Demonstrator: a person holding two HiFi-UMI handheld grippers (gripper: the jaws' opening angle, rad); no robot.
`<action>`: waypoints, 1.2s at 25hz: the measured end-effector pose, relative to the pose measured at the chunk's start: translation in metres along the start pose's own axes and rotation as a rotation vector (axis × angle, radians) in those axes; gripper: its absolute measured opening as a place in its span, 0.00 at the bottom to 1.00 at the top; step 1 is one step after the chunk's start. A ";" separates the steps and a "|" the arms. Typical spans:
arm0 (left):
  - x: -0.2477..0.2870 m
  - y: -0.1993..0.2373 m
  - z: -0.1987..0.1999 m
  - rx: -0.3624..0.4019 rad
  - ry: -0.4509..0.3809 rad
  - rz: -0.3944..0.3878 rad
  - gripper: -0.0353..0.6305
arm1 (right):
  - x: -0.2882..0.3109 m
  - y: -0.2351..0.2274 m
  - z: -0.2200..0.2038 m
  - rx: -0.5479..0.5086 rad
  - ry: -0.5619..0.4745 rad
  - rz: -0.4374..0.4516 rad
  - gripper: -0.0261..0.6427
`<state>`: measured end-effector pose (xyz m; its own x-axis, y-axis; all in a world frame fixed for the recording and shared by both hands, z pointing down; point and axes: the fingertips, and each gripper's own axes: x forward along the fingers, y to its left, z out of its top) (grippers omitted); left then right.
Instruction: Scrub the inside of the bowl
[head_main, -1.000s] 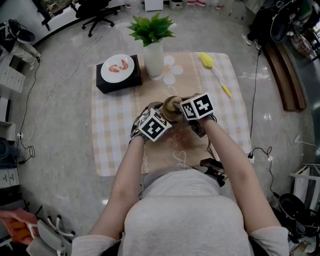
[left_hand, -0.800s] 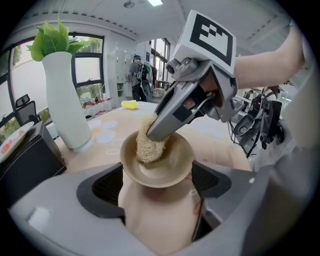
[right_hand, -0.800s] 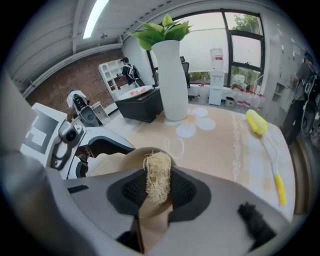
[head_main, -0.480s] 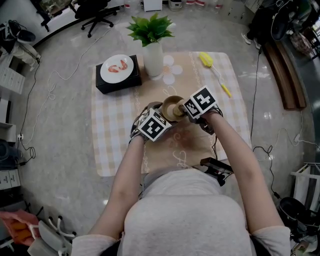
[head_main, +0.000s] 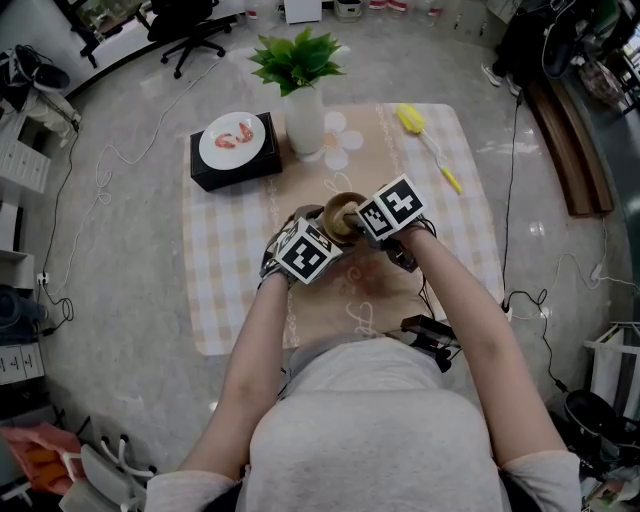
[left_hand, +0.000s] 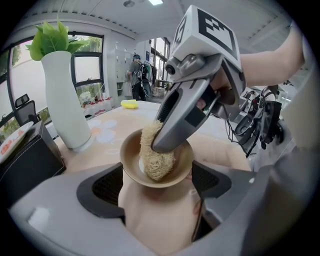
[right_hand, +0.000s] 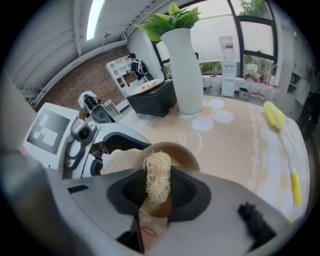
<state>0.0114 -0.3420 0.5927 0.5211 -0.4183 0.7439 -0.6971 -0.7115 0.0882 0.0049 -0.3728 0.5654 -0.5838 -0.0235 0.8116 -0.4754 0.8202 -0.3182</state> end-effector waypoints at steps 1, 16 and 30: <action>0.000 0.000 0.000 0.000 -0.001 0.000 0.71 | 0.001 -0.002 0.002 0.014 -0.022 -0.012 0.19; 0.000 -0.001 0.000 -0.015 0.008 0.000 0.72 | -0.016 -0.028 0.004 0.054 -0.136 -0.193 0.19; -0.004 0.003 0.008 -0.050 -0.058 0.041 0.77 | -0.040 -0.017 -0.001 0.123 -0.217 -0.099 0.19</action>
<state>0.0112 -0.3474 0.5846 0.5179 -0.4794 0.7085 -0.7416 -0.6645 0.0925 0.0370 -0.3851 0.5389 -0.6517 -0.2334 0.7217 -0.6060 0.7324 -0.3104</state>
